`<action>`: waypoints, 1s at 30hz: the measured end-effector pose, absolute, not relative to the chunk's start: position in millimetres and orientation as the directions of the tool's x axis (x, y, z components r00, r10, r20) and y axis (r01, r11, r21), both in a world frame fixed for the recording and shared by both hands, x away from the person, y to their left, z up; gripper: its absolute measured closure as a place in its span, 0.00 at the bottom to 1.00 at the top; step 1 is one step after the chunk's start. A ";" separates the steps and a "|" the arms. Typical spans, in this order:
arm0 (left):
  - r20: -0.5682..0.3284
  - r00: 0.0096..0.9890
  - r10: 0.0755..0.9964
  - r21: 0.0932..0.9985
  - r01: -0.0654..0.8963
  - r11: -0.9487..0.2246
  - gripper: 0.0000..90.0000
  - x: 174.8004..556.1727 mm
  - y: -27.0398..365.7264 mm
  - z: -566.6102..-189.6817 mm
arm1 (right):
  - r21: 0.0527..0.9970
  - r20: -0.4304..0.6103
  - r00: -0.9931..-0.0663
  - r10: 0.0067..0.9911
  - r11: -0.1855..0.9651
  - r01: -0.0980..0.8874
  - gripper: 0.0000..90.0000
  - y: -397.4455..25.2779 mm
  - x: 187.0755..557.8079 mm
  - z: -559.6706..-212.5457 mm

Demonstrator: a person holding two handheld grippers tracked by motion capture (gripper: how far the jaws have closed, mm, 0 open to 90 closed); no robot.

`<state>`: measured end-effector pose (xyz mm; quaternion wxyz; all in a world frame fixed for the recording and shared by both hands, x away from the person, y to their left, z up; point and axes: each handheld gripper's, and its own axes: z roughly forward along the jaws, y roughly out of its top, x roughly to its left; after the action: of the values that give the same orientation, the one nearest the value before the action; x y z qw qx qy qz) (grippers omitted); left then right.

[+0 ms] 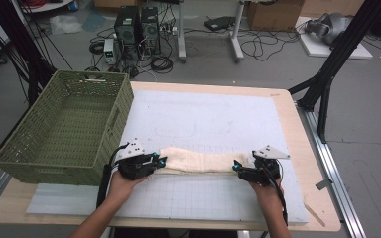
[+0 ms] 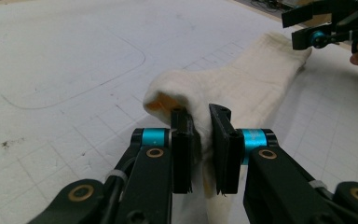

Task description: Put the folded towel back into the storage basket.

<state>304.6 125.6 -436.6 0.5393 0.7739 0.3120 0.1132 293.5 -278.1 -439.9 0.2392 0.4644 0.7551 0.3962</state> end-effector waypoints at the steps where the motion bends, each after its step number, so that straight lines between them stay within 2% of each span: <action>1: -0.162 0.780 0.605 0.905 0.361 -0.224 0.88 304.4 125.4 -436.6 | 0.811 0.011 -0.450 0.893 0.255 0.526 0.25 -278.9 293.6 -442.0; 6: -0.161 0.779 0.606 0.904 0.362 -0.226 0.88 304.8 125.6 -436.6 | 0.781 0.038 -0.445 0.895 0.251 0.572 0.32 -282.4 295.3 -449.0; 9: -0.157 0.780 0.606 0.903 0.362 -0.231 0.88 305.1 125.4 -437.0 | 0.769 0.057 -0.469 0.881 0.261 0.583 0.42 -282.7 295.1 -449.8; 14: -0.156 0.781 0.605 0.903 0.361 -0.234 0.88 305.3 126.3 -436.7 | 0.758 0.094 -0.470 0.878 0.243 0.606 0.53 -282.2 294.4 -449.9; 24: -0.162 0.780 0.604 0.902 0.365 -0.229 0.88 305.3 126.7 -437.0 | 0.751 0.172 -0.507 0.845 0.221 0.623 0.84 -282.7 293.6 -449.8; 30: -0.164 0.779 0.606 0.906 0.362 -0.219 0.88 305.0 129.1 -435.6 | 0.759 0.172 -0.513 0.841 0.219 0.613 0.88 -283.6 294.1 -448.6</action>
<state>305.0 129.1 -435.6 0.5407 0.7726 0.3131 0.1128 294.1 -283.6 -448.6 0.1392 0.4733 0.7682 0.4081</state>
